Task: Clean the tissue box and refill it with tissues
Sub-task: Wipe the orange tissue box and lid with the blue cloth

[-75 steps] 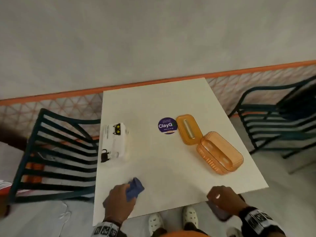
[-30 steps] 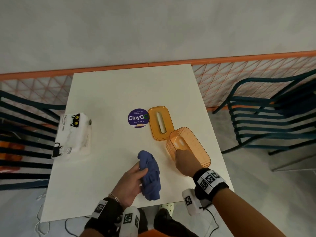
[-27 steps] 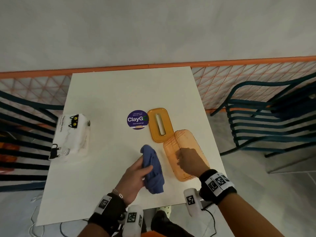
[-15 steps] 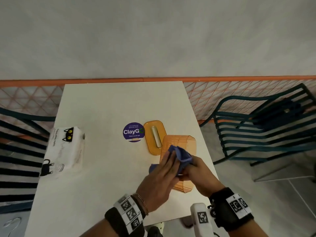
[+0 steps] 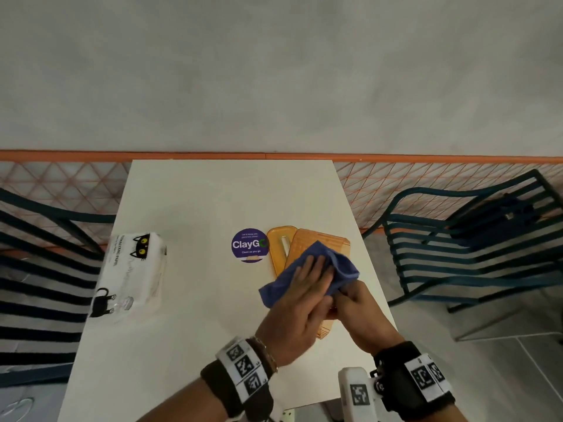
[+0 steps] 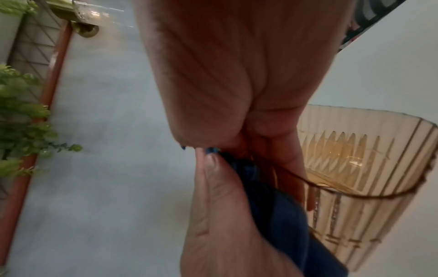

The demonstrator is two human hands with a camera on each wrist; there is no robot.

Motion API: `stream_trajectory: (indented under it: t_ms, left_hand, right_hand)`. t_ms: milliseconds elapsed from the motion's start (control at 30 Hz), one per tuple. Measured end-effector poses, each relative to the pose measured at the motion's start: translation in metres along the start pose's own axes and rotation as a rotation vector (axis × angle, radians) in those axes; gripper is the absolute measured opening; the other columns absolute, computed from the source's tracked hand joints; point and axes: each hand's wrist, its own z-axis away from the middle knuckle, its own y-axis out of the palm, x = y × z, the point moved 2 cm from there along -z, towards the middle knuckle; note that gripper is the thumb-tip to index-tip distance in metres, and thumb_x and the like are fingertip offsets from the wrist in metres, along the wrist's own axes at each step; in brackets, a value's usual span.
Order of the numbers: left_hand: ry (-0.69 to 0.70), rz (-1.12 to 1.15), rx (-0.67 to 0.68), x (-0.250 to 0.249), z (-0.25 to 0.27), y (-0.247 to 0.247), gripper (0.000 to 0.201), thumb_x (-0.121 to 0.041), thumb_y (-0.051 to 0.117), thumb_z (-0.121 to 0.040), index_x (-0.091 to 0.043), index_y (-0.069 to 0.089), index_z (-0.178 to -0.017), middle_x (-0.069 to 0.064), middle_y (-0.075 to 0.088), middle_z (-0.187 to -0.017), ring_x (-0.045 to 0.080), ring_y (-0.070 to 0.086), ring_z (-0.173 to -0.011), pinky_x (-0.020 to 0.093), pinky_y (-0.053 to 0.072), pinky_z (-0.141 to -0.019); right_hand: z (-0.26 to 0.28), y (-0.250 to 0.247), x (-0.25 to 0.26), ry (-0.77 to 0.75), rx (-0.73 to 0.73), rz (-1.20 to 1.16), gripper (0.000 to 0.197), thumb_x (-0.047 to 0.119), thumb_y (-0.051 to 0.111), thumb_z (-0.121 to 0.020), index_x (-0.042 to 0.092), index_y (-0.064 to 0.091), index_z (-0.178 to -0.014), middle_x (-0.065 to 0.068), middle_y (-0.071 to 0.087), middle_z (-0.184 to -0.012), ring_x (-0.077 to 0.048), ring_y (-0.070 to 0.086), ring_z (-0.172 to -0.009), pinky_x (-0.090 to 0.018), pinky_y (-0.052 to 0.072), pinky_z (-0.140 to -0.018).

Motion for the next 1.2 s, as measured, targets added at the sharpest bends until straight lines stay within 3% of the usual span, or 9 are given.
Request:
stream_trajectory:
  t_ms: [100,200,400,533,633,833,933,1067,1200]
  left_hand:
    - [0.055,-0.143,-0.1,0.012,-0.026,-0.017,0.051,-0.022,0.044,-0.108,-0.022,0.03,-0.158,-0.009,0.017,-0.168,0.008,0.006,-0.157,0.035,0.018,-0.128]
    - [-0.017,-0.168,-0.184,0.022,-0.032,-0.024,0.052,-0.023,0.044,-0.109,-0.021,0.031,-0.159,-0.003,0.022,-0.168,0.012,0.009,-0.157,0.046,0.032,-0.123]
    - [0.071,-0.052,-0.093,0.003,0.012,-0.007,0.049,-0.025,0.039,-0.109,-0.021,0.033,-0.157,-0.006,0.024,-0.168,0.01,0.013,-0.156,0.041,0.025,-0.126]
    - [0.203,-0.242,-0.193,0.009,-0.026,-0.031,0.046,-0.018,0.053,-0.105,-0.013,0.047,-0.151,0.005,0.041,-0.16,0.015,0.028,-0.153,0.044,0.034,-0.122]
    - [0.097,-0.194,-0.264,0.019,-0.021,-0.037,0.047,-0.018,0.053,-0.105,-0.012,0.046,-0.151,0.003,0.038,-0.162,0.014,0.024,-0.154,0.045,0.04,-0.118]
    - [0.239,-0.212,-0.152,0.016,0.009,-0.015,0.043,-0.009,0.058,-0.102,-0.007,0.054,-0.145,0.009,0.048,-0.155,0.016,0.034,-0.151,0.046,0.036,-0.119]
    - [0.165,-0.193,-0.208,0.021,-0.025,-0.034,0.042,-0.01,0.056,-0.102,-0.005,0.055,-0.144,0.011,0.048,-0.155,0.021,0.037,-0.15,0.047,0.037,-0.119]
    - [0.037,-0.14,-0.277,0.02,-0.015,-0.033,0.045,-0.015,0.053,-0.105,-0.01,0.049,-0.149,0.005,0.045,-0.158,0.012,0.029,-0.153,0.043,0.042,-0.116]
    - [0.207,-0.208,-0.23,0.011,0.016,-0.014,0.038,-0.009,0.058,-0.099,-0.006,0.064,-0.136,0.007,0.058,-0.147,0.017,0.044,-0.145,0.046,0.043,-0.114]
  right_hand:
    - [0.002,0.003,0.009,-0.013,0.025,-0.049,0.031,-0.002,0.036,-0.107,-0.001,0.063,-0.121,-0.019,0.075,-0.111,-0.037,0.073,-0.103,-0.05,0.061,-0.087]
    - [0.0,0.007,0.016,-0.044,-0.019,-0.136,0.033,0.0,0.035,-0.108,0.002,0.063,-0.124,-0.016,0.075,-0.114,-0.036,0.074,-0.103,-0.05,0.061,-0.087]
    - [0.002,0.011,0.003,-0.036,-0.081,-0.122,0.045,-0.021,0.034,-0.094,-0.002,0.06,-0.124,-0.019,0.075,-0.109,-0.04,0.072,-0.104,-0.043,0.061,-0.08]
    - [0.005,0.014,0.012,-0.063,-0.085,-0.182,0.033,-0.007,0.036,-0.104,-0.002,0.062,-0.124,-0.022,0.074,-0.109,-0.042,0.072,-0.102,-0.049,0.062,-0.083]
    - [0.001,0.011,0.019,-0.081,-0.111,-0.218,0.034,-0.001,0.037,-0.107,0.003,0.06,-0.132,-0.022,0.072,-0.118,-0.042,0.071,-0.106,-0.055,0.06,-0.088]
    - [-0.004,0.008,0.014,-0.029,-0.177,-0.239,0.043,-0.017,0.04,-0.097,0.0,0.062,-0.129,-0.019,0.073,-0.117,-0.043,0.067,-0.114,-0.048,0.061,-0.085]
    - [-0.004,0.012,0.018,-0.051,-0.16,-0.324,0.036,-0.005,0.041,-0.103,0.001,0.058,-0.135,-0.021,0.07,-0.124,-0.039,0.069,-0.113,-0.053,0.058,-0.091]
    - [-0.006,0.015,0.022,-0.062,-0.229,-0.426,0.033,0.003,0.04,-0.106,0.001,0.058,-0.135,-0.021,0.069,-0.125,-0.039,0.069,-0.113,-0.051,0.059,-0.09]
    - [-0.005,0.016,0.01,0.051,-0.355,-0.515,0.038,-0.007,0.037,-0.102,-0.001,0.059,-0.132,-0.022,0.071,-0.122,-0.038,0.069,-0.113,-0.051,0.057,-0.094]
